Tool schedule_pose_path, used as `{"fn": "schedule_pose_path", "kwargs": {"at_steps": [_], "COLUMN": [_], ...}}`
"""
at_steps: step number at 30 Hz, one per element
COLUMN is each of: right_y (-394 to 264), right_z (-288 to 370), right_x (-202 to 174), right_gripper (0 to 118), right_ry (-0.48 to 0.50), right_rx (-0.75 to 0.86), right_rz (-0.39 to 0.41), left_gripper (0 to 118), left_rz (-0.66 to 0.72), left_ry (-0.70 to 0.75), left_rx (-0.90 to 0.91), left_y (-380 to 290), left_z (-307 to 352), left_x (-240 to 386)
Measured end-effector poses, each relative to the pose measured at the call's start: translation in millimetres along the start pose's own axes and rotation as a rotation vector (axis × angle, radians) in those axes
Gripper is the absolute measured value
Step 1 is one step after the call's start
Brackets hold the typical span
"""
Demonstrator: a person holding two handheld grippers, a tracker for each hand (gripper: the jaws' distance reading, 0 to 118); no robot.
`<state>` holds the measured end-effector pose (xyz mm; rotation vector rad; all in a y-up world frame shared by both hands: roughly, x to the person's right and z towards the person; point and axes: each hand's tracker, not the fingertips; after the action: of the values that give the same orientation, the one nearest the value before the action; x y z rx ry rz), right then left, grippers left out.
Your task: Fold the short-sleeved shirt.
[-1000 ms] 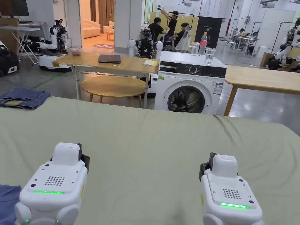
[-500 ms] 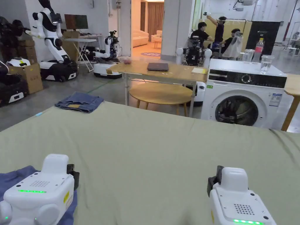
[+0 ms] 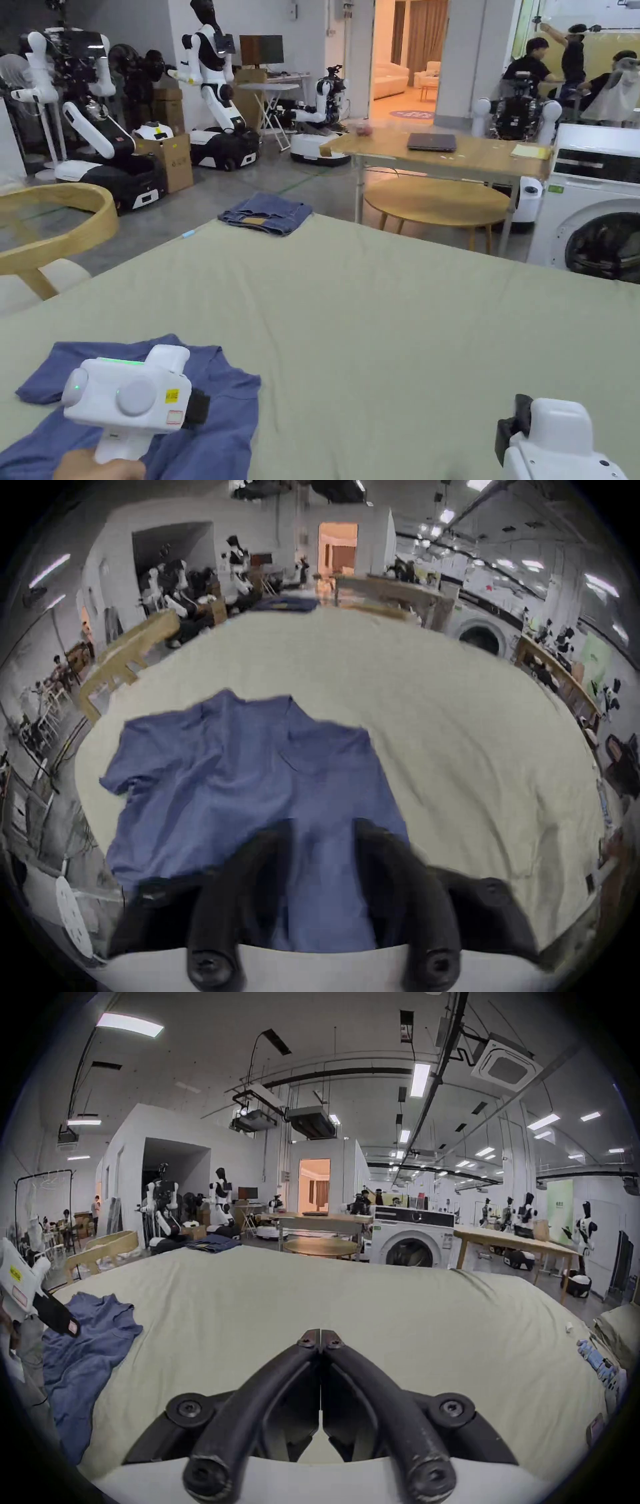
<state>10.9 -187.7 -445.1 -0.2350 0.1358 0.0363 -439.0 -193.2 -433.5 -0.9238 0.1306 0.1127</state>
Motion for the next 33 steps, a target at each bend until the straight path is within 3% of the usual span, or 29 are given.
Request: {"fn": "schedule_pose_path", "kwargs": {"at_steps": [1, 2, 7, 10, 12, 16, 19, 24, 33], "right_y": [-1, -1, -5, -7, -7, -9, -10, -9, 2], "right_z": [0, 0, -1, -1, 0, 0, 2, 7, 16], "right_x": [2, 3, 14, 19, 22, 25, 25, 26, 42], "right_gripper": [0, 0, 0, 0, 0, 0, 0, 0, 0], "right_ry": [0.0, -0.002, -0.021, -0.028, -0.036, -0.045, -0.044, -0.045, -0.034], "right_rx": [-0.005, -0.008, -0.037, -0.051, -0.057, -0.062, -0.072, -0.069, -0.058], "right_rz": [-0.005, -0.006, -0.009, -0.009, -0.005, -0.013, -0.02, -0.018, -0.041], "left_gripper": [58, 66, 70, 70, 59, 2, 1, 1, 1], "left_rz": [-0.011, -0.007, 0.072, 0.048, -0.032, -0.005, 0.078, 0.032, 0.043], "left_ry": [0.003, -0.003, -0.062, -0.042, 0.009, 0.014, -0.02, -0.001, -0.128], "left_rx": [-0.017, -0.017, -0.1, -0.13, -0.041, -0.017, -0.02, 0.131, 0.333], "left_y": [0, 0, -9, -19, -26, -34, -32, -29, 30], "left_z": [-8, -13, -53, -74, -65, -59, -59, -31, 37], "left_x": [2, 3, 7, 17, 25, 28, 16, 22, 37]}}
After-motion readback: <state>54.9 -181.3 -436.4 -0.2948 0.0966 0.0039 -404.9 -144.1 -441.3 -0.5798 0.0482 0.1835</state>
